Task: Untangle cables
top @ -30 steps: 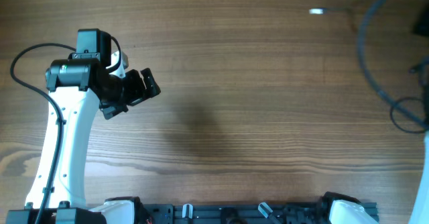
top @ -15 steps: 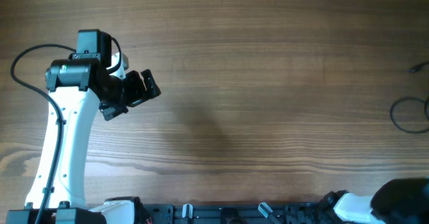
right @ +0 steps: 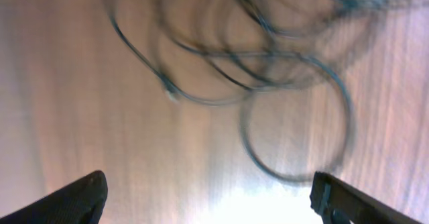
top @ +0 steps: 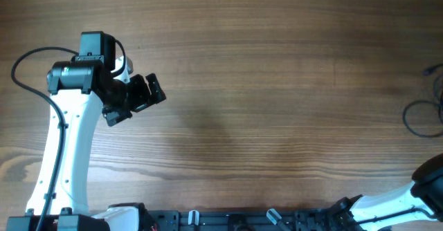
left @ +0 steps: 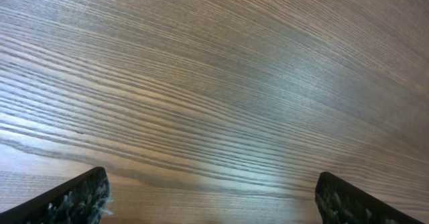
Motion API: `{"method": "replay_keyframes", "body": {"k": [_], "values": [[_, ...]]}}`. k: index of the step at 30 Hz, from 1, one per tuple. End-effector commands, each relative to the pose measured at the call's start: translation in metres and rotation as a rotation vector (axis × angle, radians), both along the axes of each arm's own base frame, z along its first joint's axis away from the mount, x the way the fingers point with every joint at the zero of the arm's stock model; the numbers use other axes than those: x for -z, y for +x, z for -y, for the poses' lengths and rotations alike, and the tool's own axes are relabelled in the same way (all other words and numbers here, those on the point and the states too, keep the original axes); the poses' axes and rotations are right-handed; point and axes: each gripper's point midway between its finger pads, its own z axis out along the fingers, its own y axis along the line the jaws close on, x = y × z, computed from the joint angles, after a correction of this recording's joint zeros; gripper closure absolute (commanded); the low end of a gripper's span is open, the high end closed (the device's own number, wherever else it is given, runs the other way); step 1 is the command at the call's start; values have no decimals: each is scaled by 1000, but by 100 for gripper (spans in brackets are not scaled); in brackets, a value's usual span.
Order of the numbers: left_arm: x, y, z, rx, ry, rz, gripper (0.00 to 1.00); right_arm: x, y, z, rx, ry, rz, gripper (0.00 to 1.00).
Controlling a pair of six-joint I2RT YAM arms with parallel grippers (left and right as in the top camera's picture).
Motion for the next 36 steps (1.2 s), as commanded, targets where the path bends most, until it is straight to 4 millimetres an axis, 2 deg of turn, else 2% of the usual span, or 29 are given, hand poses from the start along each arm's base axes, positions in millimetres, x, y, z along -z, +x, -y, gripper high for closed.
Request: {"method": "replay_keyframes", "body": {"k": [1, 3, 5, 7, 8, 9, 12, 14, 16, 18, 19, 20, 24, 27, 31, 35, 36], "values": [[-4, -1, 1, 16, -6, 16, 0, 13, -17, -9, 133, 91, -68, 0], [-4, -1, 1, 16, -5, 16, 0, 17, -25, -23, 166, 161, -96, 1], [-4, 0, 1, 16, -5, 20, 0, 17, -18, -39, 111, 231, -66, 0], [-4, 2, 1, 16, -5, 29, 0, 12, -1, -55, -103, 242, 1, 1], [-5, 5, 1, 21, -3, 42, 0, 0, 28, -74, -405, 201, 123, 0], [-5, 6, 1, 39, 0, 54, 0, -9, 44, -92, -614, 165, 207, 1], [-5, 7, 1, 61, 5, 63, 0, -25, 66, -138, -978, 109, 362, 1], [-5, 7, 1, 74, 8, 67, 0, -38, 79, -174, -1185, 77, 473, 16], [-5, 7, 1, 89, 11, 70, 0, -37, 82, -211, -1332, 85, 473, 24], [-5, 6, 1, 89, 10, 67, 0, -41, 81, -241, -1433, 87, 458, 24], [-5, 6, 1, 93, 11, 65, 0, -52, 81, -260, -1489, 68, 467, 17], [-5, 5, 1, 98, 12, 66, 0, -67, 78, -278, -1549, 21, 486, 0], [-11, 4, 1, 117, 18, 93, 1, -125, 53, -314, -1662, -208, 490, 0], [-21, 1, 1, 124, 22, 132, 1, -169, 12, -335, -1688, -332, 532, 1], [-39, -6, 1, 141, 32, 207, 0, -196, -48, -356, -1691, -380, 546, 0], [-60, -17, 1, 159, 45, 294, 0, -219, -106, -377, -1719, -513, 592, 0], [-65, -20, 1, 163, 49, 313, 0, -226, -125, -387, -1748, -568, 632, 0]]}}
